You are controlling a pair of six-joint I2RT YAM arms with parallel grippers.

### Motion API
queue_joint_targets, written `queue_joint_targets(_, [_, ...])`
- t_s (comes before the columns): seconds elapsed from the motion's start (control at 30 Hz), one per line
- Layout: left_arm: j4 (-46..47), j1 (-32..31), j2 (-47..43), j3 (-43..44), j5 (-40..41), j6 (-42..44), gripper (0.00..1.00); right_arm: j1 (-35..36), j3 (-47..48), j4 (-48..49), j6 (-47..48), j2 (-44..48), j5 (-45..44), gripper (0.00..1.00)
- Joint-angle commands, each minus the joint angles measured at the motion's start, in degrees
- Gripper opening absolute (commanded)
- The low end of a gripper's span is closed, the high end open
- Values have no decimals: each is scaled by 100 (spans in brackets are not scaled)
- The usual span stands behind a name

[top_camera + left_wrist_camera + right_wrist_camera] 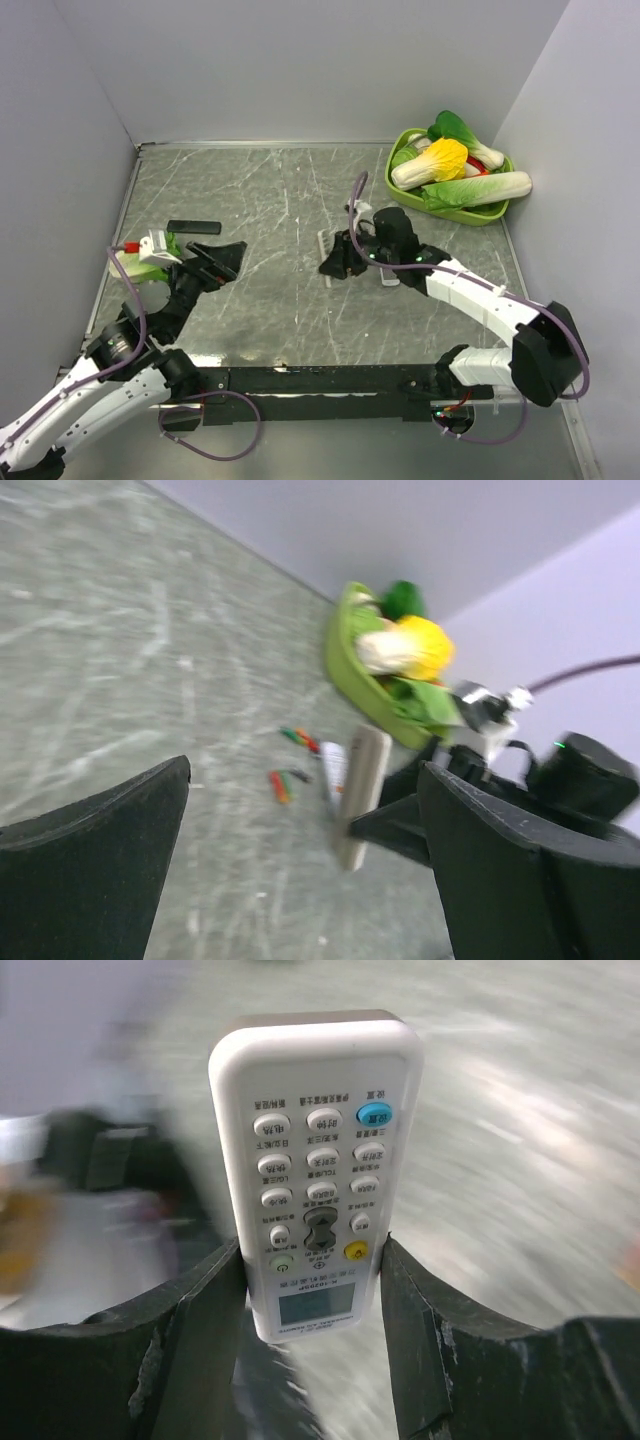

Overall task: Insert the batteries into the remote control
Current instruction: Turn over the remote control at the center of the board, then reset both arms

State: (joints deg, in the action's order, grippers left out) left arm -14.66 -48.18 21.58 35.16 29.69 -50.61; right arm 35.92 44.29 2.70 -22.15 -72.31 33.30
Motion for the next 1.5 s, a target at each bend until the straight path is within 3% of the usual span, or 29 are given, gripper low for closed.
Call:
queue_joint_targets(0.0, [-1486, -7, 100, 527, 1178, 323, 99, -488, 483, -3501, 1213, 288, -3064, 0])
queue_joint_targets(0.27, [-1541, -7, -66, 853, 1179, 859, 99, -1754, 773, -4707, 906, 315, -4191, 0])
queue_joint_targets(0.43, [-1488, -7, -111, 738, 1101, 965, 99, -2579, 1037, -4805, 1028, -396, -4069, 1])
queue_joint_targets(0.73, [-1637, -7, -198, 756, 1135, 930, 99, -2977, 1442, -4928, 1161, -1865, -3778, 6])
queue_joint_targets(0.8, [-1655, -7, -233, 738, 1135, 895, 99, -3047, 1477, -4911, 1152, -2022, -3769, 12])
queue_joint_targets(0.9, [-1698, -7, -304, 721, 1153, 877, 99, -3074, 1494, -4875, 1117, -2129, -3691, 33])
queue_joint_targets(0.93, [-1699, -7, -339, 721, 1170, 869, 99, -3074, 1460, -4841, 1099, -2094, -3682, 47])
queue_joint_targets(1.0, [-1699, -7, -374, 703, 1179, 869, 99, -3065, 1346, -4796, 1047, -1823, -3655, 61])
queue_joint_targets(1.03, [-1672, 2, -392, 703, 1170, 877, 99, -3065, 1310, -4753, 1029, -1691, -3664, 76])
queue_joint_targets(1.13, [-1646, -7, -383, 685, 1144, 877, 99, -3056, 1196, -4735, 1002, -1041, -3603, 99])
queue_joint_targets(1.47, [-1620, -7, -260, 896, 1188, 1114, 99, -3056, 1266, -4166, 713, 2324, -2004, 100])
